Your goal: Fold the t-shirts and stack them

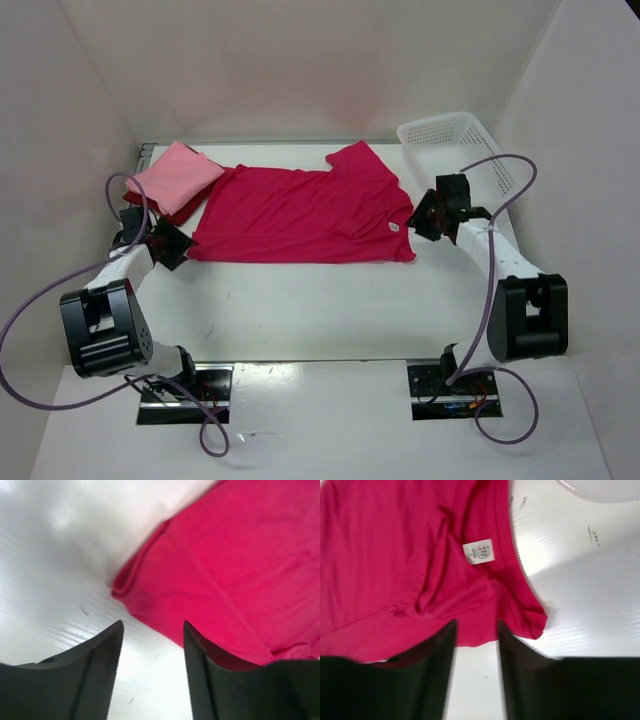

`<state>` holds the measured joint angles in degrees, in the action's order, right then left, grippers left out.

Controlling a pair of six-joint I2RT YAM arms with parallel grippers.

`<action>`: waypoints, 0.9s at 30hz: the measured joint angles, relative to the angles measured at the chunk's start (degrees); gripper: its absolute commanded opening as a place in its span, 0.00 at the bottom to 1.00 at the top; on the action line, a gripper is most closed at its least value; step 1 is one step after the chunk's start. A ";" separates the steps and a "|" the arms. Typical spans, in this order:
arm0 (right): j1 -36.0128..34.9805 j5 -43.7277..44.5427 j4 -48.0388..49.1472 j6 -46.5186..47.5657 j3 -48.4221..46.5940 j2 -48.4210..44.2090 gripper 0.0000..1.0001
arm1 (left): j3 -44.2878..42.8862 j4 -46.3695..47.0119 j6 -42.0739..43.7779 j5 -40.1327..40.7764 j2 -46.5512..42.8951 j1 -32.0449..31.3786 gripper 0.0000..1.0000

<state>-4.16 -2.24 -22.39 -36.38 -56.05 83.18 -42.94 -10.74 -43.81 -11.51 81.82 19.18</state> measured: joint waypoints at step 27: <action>-0.35 1.53 5.16 -7.67 10.34 7.02 0.22 | -4.04 5.18 -0.15 0.52 11.85 -13.20 0.41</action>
<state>-4.51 -0.71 -17.23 -44.05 -45.71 90.19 -46.98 -5.56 -43.97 -10.98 93.67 5.98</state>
